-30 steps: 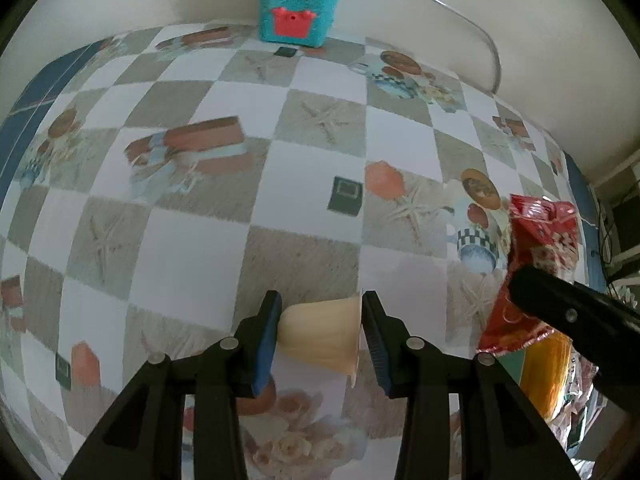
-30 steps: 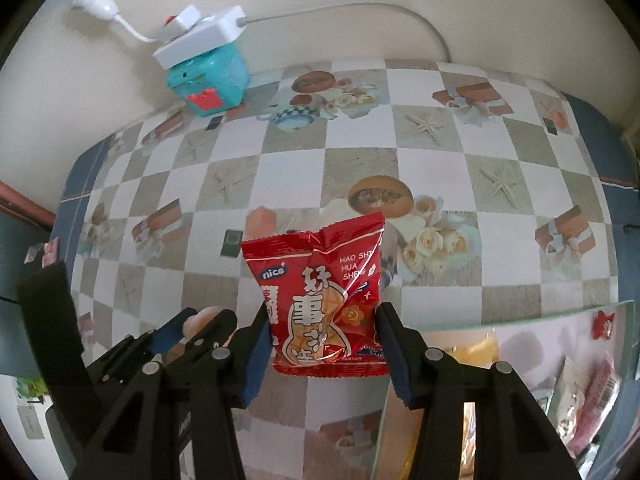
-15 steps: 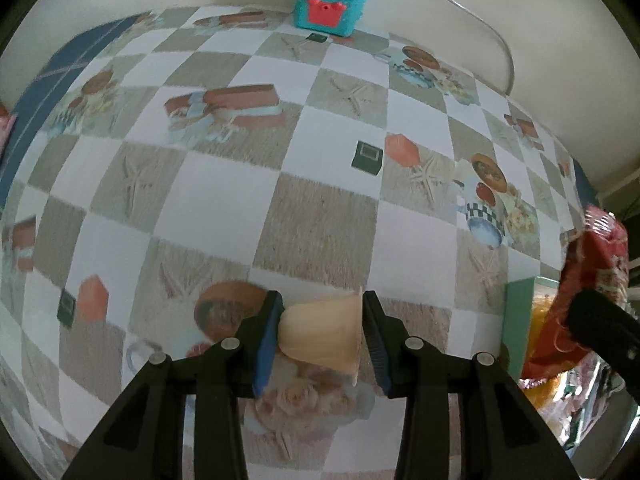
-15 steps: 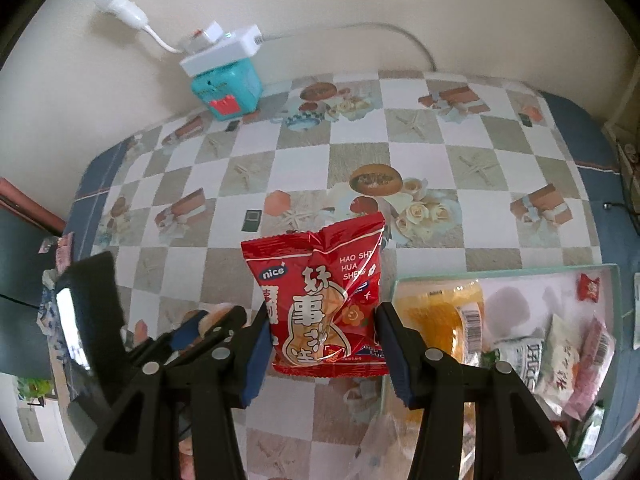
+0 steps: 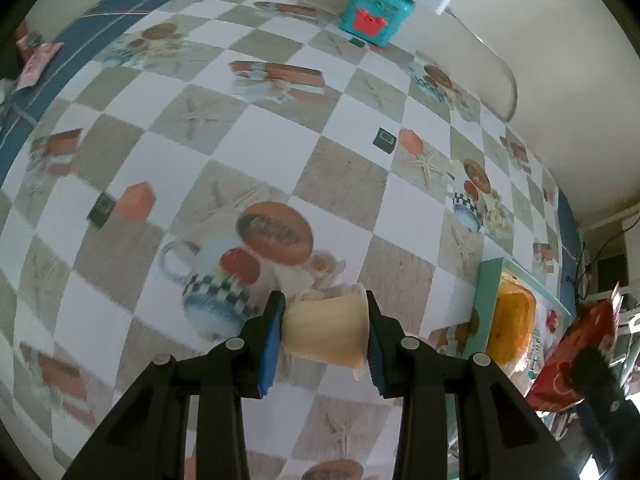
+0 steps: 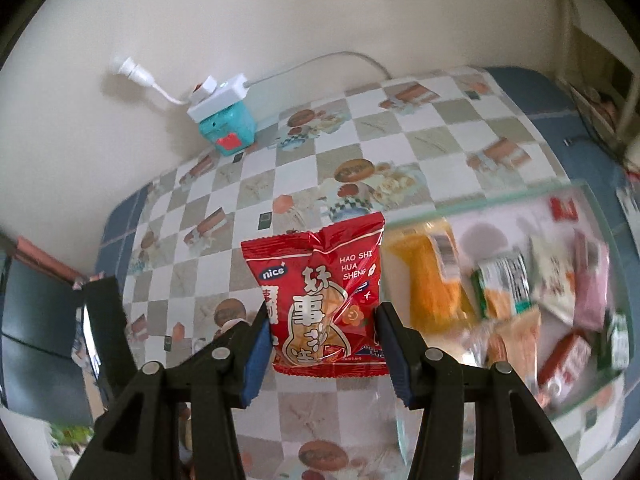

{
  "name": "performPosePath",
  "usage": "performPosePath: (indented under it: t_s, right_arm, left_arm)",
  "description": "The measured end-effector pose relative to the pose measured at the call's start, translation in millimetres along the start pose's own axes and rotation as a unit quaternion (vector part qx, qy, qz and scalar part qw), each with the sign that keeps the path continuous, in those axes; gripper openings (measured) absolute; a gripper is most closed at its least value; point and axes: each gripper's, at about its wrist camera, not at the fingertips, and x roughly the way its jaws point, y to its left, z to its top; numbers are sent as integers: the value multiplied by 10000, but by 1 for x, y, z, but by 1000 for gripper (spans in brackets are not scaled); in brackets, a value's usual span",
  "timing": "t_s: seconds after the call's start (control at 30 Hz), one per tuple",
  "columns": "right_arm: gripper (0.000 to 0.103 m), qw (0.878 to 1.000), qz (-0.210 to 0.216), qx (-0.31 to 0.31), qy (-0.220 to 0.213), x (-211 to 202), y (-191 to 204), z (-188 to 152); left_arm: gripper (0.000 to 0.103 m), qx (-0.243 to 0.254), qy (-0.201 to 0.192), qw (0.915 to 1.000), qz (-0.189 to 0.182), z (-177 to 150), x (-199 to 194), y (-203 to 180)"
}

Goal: Organize snacks
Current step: 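Lift both items and carry them over the white tray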

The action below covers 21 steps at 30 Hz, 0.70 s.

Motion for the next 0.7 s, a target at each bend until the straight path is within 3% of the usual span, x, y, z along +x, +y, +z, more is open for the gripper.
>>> performPosePath:
  t_s: [0.37, 0.7]
  right_arm:
    - [54, 9976, 55, 655, -221, -26, -56, -15]
    - [54, 9895, -428, 1244, -594, -59, -132, -5]
  left_arm:
    - [39, 254, -359, 9990, -53, -27, -33, -32]
    - [39, 806, -593, 9947, -244, -52, -55, -79]
